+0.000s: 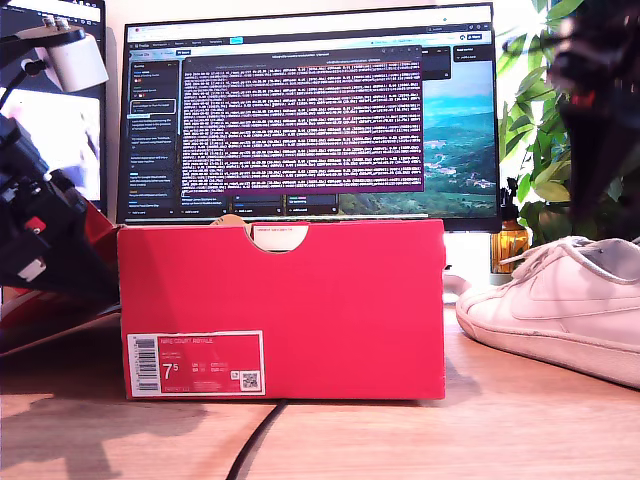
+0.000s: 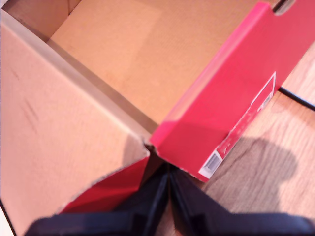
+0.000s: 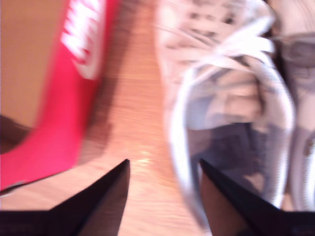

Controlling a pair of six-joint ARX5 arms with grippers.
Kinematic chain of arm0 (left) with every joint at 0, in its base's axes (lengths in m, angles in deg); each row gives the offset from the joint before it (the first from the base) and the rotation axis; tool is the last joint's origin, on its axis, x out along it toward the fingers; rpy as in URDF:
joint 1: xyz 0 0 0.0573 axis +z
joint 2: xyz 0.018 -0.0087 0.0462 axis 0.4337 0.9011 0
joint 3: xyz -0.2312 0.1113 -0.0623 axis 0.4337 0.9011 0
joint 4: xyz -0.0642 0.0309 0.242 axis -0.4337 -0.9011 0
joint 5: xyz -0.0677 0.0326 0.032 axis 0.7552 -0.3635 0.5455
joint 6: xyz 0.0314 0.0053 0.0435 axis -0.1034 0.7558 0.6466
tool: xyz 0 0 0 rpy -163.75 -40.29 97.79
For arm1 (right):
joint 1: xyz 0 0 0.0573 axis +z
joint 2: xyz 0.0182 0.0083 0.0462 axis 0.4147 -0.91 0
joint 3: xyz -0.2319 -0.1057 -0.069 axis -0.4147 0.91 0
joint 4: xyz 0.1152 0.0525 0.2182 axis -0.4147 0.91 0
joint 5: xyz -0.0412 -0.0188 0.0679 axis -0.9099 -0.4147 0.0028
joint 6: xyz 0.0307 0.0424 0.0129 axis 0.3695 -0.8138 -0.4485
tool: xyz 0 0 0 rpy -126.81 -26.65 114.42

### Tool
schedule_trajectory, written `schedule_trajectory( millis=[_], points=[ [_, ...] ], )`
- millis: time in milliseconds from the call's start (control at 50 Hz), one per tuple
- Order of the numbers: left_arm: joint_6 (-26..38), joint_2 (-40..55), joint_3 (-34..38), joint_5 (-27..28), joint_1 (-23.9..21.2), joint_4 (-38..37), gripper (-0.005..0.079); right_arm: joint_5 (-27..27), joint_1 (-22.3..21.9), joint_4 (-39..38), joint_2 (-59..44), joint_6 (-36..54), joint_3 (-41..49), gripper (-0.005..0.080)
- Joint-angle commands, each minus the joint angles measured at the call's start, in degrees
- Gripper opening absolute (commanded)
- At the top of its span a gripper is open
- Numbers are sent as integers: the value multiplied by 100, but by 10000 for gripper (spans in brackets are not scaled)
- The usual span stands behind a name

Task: Pack the white shoes by picking the first shoe and placing it inside the red shoebox, left side, then picking and rotating the second shoe and placing it in the shoebox

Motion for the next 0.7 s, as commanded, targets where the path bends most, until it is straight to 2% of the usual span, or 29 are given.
schedule_trajectory(
  millis=[0,460,540,660,680],
  points=[
    [-42,33,22,28,-17,66,-19,-96,33,11,-175,136,-2,411],
    [-42,33,22,26,-17,17,-19,-101,105,-72,-1390,354,-2,391],
    [-42,33,22,28,-17,20,-19,-101,103,-155,-1512,352,-2,282],
    [-42,33,22,26,-17,20,-19,-103,103,-402,-1547,352,-2,-27],
    [-42,33,22,28,-17,17,-19,-101,105,-463,-1547,350,-2,-6]
  ],
)
